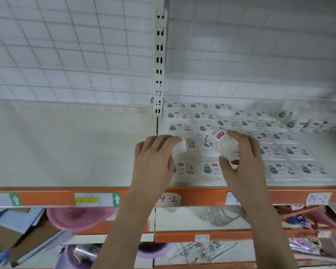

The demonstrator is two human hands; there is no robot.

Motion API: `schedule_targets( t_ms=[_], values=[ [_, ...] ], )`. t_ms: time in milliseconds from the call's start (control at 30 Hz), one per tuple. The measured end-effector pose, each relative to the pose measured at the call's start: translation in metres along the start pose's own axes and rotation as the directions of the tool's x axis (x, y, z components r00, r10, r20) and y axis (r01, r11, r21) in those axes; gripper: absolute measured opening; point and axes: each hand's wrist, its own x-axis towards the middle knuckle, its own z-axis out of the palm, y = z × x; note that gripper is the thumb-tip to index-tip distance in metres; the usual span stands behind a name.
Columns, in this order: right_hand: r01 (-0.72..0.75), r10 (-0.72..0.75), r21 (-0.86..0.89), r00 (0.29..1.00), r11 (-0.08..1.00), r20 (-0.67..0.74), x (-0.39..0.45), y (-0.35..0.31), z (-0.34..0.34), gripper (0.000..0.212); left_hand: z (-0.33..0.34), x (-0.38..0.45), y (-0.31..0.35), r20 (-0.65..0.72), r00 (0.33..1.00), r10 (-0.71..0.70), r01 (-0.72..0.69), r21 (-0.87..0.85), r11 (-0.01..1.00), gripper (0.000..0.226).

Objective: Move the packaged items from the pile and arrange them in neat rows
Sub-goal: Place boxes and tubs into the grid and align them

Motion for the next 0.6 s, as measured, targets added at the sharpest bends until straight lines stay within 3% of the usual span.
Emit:
schedule_targets(
  t_ms=[233,433,600],
  values=[
    [-0.025,0.025,0.010,0.999,1.000,-0.033,-0.010,0.004,-0.005,0.060,0.006,-0.004,0.010,-0.017,0.997,0.069,-0.070,-0.060,0.996,0.051],
    [-0.052,0.052,0.004,0.996,0.999,-0.066,-0.018,0.000,-0.005,0.059,0.024,-0.031,0.019,0.122,0.979,0.163,-0.148,-0.123,0.981,0.048],
    [-0.066,0.066,0.006,0.994,0.998,-0.085,-0.020,-0.001,-0.005,0.056,0.031,-0.036,0.016,0.107,0.982,0.156,-0.136,-0.170,0.976,0.031]
  ],
)
